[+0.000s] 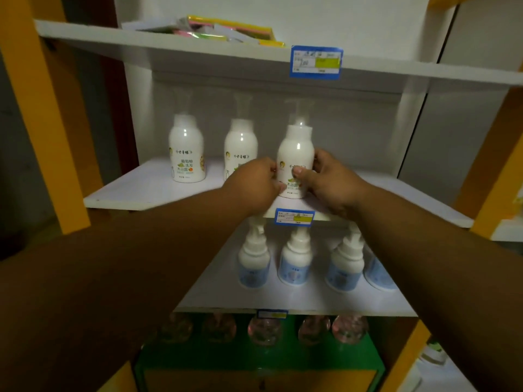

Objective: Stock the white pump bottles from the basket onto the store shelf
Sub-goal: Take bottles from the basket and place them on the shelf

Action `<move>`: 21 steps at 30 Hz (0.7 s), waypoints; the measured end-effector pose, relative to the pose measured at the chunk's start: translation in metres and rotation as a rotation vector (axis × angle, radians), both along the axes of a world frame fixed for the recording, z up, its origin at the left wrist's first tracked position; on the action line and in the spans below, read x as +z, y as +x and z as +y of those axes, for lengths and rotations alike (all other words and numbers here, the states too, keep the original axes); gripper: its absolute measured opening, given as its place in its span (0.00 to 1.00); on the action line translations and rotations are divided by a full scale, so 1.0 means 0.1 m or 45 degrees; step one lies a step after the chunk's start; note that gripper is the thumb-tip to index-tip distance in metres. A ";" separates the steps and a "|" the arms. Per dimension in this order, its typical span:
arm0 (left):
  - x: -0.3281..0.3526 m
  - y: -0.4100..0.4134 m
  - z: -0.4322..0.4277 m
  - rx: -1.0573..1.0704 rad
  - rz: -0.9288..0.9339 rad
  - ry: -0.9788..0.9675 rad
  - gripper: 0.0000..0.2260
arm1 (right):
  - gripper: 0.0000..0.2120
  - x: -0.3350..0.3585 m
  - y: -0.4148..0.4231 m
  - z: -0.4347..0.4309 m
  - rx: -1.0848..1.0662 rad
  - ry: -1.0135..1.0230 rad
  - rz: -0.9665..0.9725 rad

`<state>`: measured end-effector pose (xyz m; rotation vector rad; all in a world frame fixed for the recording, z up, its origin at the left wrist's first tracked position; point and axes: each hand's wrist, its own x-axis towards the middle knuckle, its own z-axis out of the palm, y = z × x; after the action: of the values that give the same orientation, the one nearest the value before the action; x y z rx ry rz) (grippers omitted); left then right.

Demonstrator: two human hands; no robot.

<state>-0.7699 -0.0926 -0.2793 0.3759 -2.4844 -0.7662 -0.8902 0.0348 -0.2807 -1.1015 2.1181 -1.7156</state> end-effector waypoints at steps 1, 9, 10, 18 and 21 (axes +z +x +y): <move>-0.02 -0.01 -0.02 -0.005 0.006 0.013 0.15 | 0.30 0.01 -0.03 -0.01 0.018 0.004 -0.020; -0.11 -0.12 -0.05 -0.007 -0.171 -0.148 0.20 | 0.28 0.00 -0.29 -0.11 -0.134 0.015 -0.137; -0.12 -0.13 -0.05 0.008 -0.208 -0.199 0.20 | 0.28 0.00 -0.30 -0.12 -0.146 0.008 -0.164; 0.04 -0.16 0.02 0.065 -0.601 -0.723 0.26 | 0.30 -0.01 -0.26 -0.19 -0.317 0.192 0.024; 0.05 -0.17 0.00 0.085 -0.603 -0.755 0.25 | 0.29 -0.01 -0.23 -0.21 -0.345 0.208 0.050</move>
<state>-0.7867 -0.0922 -0.2745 0.4499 -2.9561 0.1295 -0.9135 0.0133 -0.2815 -0.8425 2.4776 -1.5994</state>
